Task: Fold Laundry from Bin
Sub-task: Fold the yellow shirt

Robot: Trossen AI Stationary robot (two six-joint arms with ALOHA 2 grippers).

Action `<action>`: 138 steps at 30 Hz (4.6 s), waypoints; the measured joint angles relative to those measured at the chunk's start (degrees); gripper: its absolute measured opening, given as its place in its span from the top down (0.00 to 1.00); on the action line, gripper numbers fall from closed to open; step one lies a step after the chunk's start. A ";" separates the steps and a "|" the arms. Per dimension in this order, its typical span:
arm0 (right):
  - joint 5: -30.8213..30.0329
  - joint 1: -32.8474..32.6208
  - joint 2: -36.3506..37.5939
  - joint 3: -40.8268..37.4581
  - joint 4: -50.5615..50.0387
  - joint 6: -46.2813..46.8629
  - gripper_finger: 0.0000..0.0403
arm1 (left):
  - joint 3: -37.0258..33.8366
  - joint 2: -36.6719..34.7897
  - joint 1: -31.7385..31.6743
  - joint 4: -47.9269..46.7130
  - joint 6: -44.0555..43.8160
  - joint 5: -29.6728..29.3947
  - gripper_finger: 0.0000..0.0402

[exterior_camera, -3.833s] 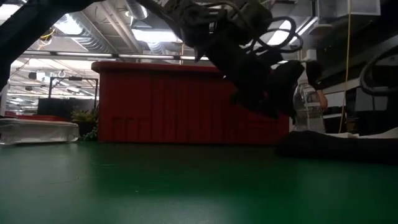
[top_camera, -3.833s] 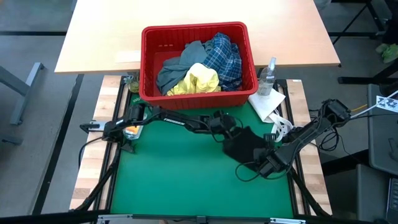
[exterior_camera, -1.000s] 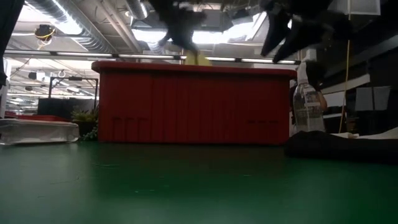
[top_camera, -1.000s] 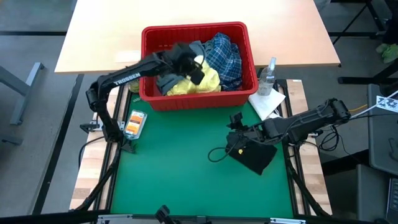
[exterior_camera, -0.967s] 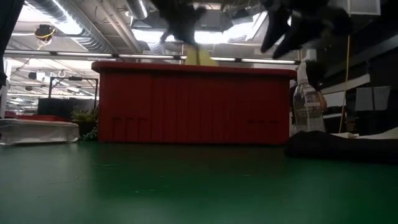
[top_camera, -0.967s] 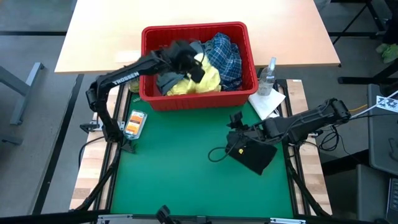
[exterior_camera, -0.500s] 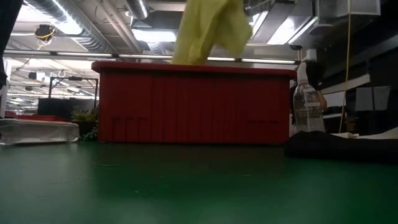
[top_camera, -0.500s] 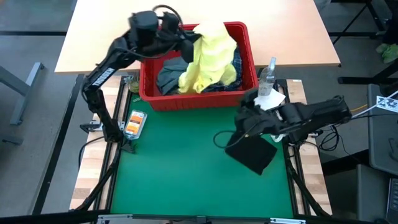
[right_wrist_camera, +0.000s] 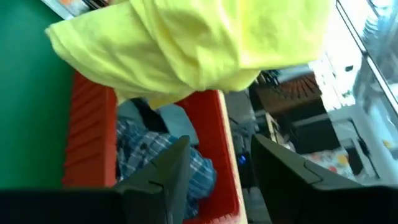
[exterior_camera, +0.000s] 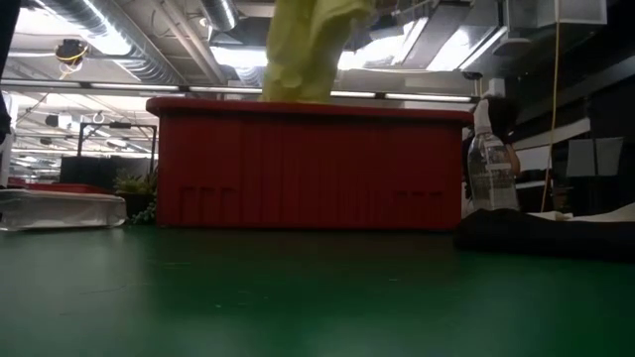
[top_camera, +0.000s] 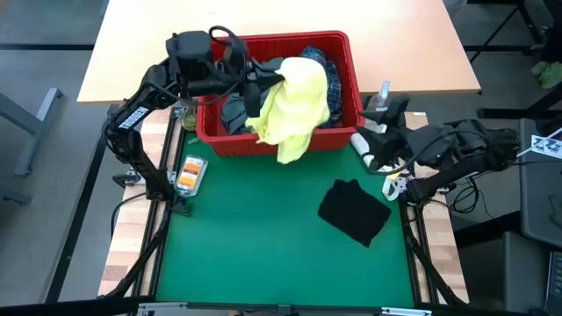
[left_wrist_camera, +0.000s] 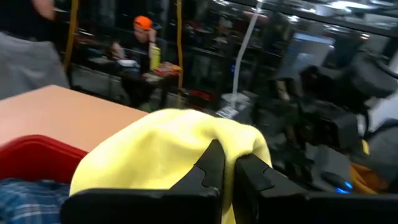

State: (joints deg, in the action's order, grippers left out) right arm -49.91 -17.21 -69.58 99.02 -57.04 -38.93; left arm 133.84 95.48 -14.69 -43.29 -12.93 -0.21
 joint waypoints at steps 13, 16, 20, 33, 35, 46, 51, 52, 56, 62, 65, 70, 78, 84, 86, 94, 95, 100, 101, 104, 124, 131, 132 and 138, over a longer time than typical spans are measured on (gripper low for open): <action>12.31 0.00 -3.81 -0.04 4.85 -6.51 0.58 | 0.00 0.06 5.39 -1.16 0.04 3.37 0.99; 12.97 0.00 -5.10 -0.04 5.65 -7.84 0.58 | -0.02 0.07 5.74 -1.11 0.04 3.36 0.99; 13.59 0.00 -6.38 -0.13 7.59 -7.91 0.58 | -0.02 0.07 5.76 -1.22 0.44 3.32 0.99; 19.53 0.00 -6.41 -0.13 14.62 -7.93 0.58 | -0.02 0.07 5.74 -1.29 2.99 3.28 0.99; 19.55 0.00 -6.41 -0.13 16.57 -7.92 0.58 | -0.02 0.07 5.74 -1.29 2.99 3.28 0.99; 19.57 0.00 -6.56 -0.13 18.58 -7.75 0.58 | -0.02 0.07 5.74 -1.29 2.99 3.28 0.99; 20.33 0.00 -7.37 -0.12 18.82 -7.79 0.61 | -0.02 0.07 5.74 -1.29 2.99 3.30 0.99; 20.92 0.00 -7.57 -0.13 19.14 -7.80 0.63 | -0.02 0.07 5.74 -1.29 2.99 3.30 0.99; 21.10 0.00 -8.65 -0.12 19.94 -8.49 0.74 | -0.02 0.07 5.74 -1.31 2.99 3.29 0.99; 21.07 0.00 -9.14 -0.12 20.19 -9.91 0.96 | -0.02 0.07 5.72 -1.30 2.99 3.28 0.99; 21.07 0.00 -9.12 -0.11 20.83 -10.81 0.98 | -0.02 0.07 5.72 -1.29 2.99 3.28 0.99; 21.06 0.00 -9.09 -0.11 25.24 -12.75 0.95 | -0.02 0.07 5.74 -1.27 3.02 1.63 0.99; 20.10 -0.02 -5.55 -0.04 38.85 -22.36 0.98 | -0.02 0.07 5.72 -1.16 11.25 -6.01 0.84; 15.53 -0.02 -1.07 -0.04 43.85 -26.35 0.99 | -0.02 0.07 5.72 -1.44 17.13 -12.09 0.67; 14.28 -0.02 0.48 -0.04 43.97 -26.71 0.99 | -0.02 0.07 5.72 -2.38 18.10 -12.70 0.63; 11.28 -0.02 5.53 -0.04 43.94 -28.56 0.99 | -0.02 0.07 5.72 -11.07 16.90 -12.50 0.61; 11.25 -0.02 5.90 -0.04 43.93 -28.56 1.00 | -0.09 0.10 5.75 -12.89 16.14 -12.20 0.61; 11.10 -0.02 6.88 -0.04 43.57 -28.54 0.99 | -2.57 0.46 6.25 -19.92 13.24 -10.56 0.61; 11.12 -0.02 6.88 -0.04 43.56 -28.54 1.00 | -3.59 0.46 6.61 -20.40 13.22 -10.54 0.61; 11.12 -0.02 6.86 -0.04 43.48 -28.54 1.00 | -7.62 0.39 7.44 -20.58 13.20 -10.60 0.61; 10.92 -0.02 6.84 -0.04 41.81 -28.45 0.99 | -40.50 0.44 18.78 -7.56 5.39 -11.36 0.61; 10.90 -0.02 6.84 -0.07 41.82 -28.45 0.99 | -54.39 0.44 22.44 17.53 5.51 -11.32 0.61; 10.90 -0.02 6.84 -0.07 41.82 -28.45 0.99 | -55.99 0.44 22.77 20.42 5.51 -11.41 0.61; 10.88 -0.02 6.84 -0.07 41.77 -28.45 0.99 | -61.64 0.44 24.23 23.68 0.83 -18.30 0.61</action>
State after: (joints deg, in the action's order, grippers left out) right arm -39.02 -17.23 -62.74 98.96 -15.27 -67.37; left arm 72.20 95.92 9.54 -19.61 -12.10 -18.51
